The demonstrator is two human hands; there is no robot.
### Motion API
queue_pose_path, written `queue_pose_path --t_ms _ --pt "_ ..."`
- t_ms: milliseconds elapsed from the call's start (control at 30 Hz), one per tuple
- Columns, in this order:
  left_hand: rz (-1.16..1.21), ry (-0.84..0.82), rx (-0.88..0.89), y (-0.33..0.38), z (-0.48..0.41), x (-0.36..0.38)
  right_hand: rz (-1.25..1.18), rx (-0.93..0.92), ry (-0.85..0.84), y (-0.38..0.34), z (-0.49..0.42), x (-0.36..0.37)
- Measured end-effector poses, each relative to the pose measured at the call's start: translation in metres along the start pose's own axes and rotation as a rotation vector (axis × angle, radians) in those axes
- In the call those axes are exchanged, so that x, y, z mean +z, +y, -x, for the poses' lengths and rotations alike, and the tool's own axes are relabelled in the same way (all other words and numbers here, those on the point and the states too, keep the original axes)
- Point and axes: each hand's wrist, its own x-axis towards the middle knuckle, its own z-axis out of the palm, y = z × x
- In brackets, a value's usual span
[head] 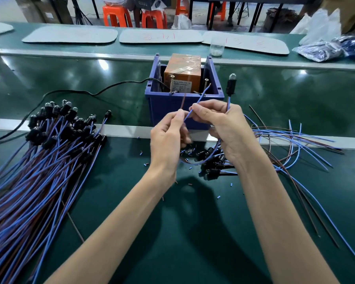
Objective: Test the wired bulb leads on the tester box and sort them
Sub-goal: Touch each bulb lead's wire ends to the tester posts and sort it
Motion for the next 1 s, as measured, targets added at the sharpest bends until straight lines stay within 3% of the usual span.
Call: queue_pose_path --t_ms 133,433,700,1000 --pt "-0.046 0.101 0.008 -0.001 -0.010 -0.008 -0.041 0.043 0.021 -0.001 -0.003 0.000" --pt "-0.189 0.112 0.121 -0.010 -0.023 -0.022 -0.106 -0.009 0.153 0.011 -0.013 -0.008" --pt "-0.133 0.180 0.080 -0.008 -0.022 -0.023 -0.186 -0.021 0.266 0.020 -0.020 -0.017" --pt "-0.045 0.145 -0.062 0.000 -0.028 -0.029 -0.028 -0.033 0.308 0.023 -0.025 -0.019"
